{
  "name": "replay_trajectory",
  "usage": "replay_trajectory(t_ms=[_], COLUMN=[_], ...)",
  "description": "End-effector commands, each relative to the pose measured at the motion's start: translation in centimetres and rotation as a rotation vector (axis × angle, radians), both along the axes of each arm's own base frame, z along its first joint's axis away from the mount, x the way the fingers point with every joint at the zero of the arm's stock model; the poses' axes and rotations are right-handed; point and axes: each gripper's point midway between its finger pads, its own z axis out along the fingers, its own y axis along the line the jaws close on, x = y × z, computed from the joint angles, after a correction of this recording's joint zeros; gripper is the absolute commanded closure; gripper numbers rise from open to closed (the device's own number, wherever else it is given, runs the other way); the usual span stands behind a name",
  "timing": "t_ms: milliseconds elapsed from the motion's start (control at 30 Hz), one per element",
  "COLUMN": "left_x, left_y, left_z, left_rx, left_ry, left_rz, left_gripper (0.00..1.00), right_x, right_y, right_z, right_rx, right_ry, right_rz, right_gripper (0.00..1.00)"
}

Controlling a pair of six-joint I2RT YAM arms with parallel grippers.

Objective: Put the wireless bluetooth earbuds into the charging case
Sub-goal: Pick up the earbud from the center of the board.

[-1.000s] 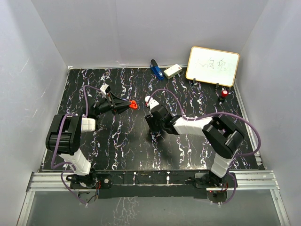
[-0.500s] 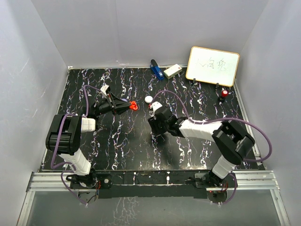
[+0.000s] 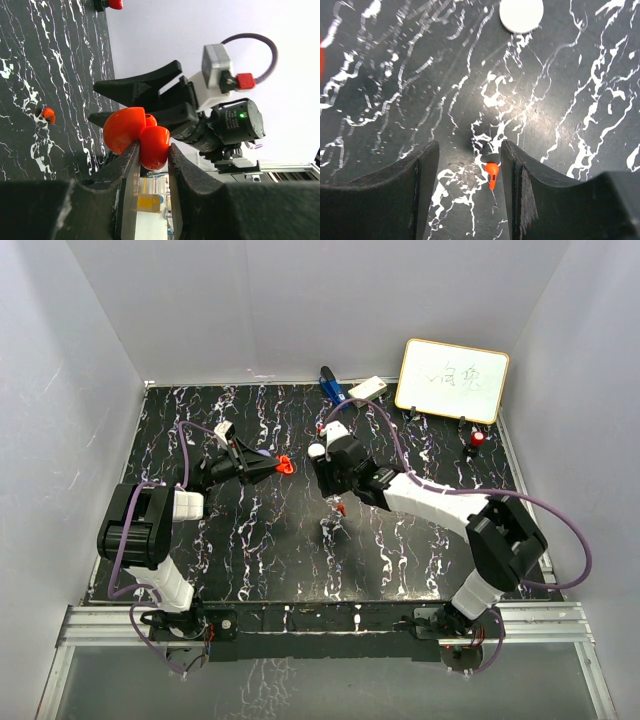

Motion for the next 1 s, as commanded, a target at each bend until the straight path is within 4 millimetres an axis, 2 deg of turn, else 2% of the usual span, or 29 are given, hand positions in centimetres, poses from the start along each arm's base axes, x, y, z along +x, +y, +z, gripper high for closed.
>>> replay_trajectory(t_ms=[0,233,500,567,967], left_x=[-0.4,-0.3,-0.3,-0.4,-0.3], left_y=[-0.2,-0.3,-0.3,-0.3,-0.3], left_z=[1.3,1.2,1.0,1.0,1.0], left_rx=[0.0,0.004,0.001,0.001,0.0], left_ry=[-0.075,-0.073,-0.07,-0.07,-0.068], left_rz=[0.004,-0.001,-0.003,-0.003,0.002], left_gripper=[1.0,1.0,1.0,1.0,1.0], right_x=[-0.3,-0.8,-1.2,-1.3,-1.1], right_y=[-1.6,-2.4,-2.5,-2.6,-2.5], right_z=[-2.5,-4.8,-6.3,-7.6,-9.1], right_rx=[-0.102,-0.166,-0.192,-0.212,-0.213], right_ry=[0.08,0.145,0.187,0.211,0.253], right_rz=[-0.043,-0.063,-0.07,-0.068,-0.072], right_gripper=[0.5,0.52,0.53,0.54,0.62])
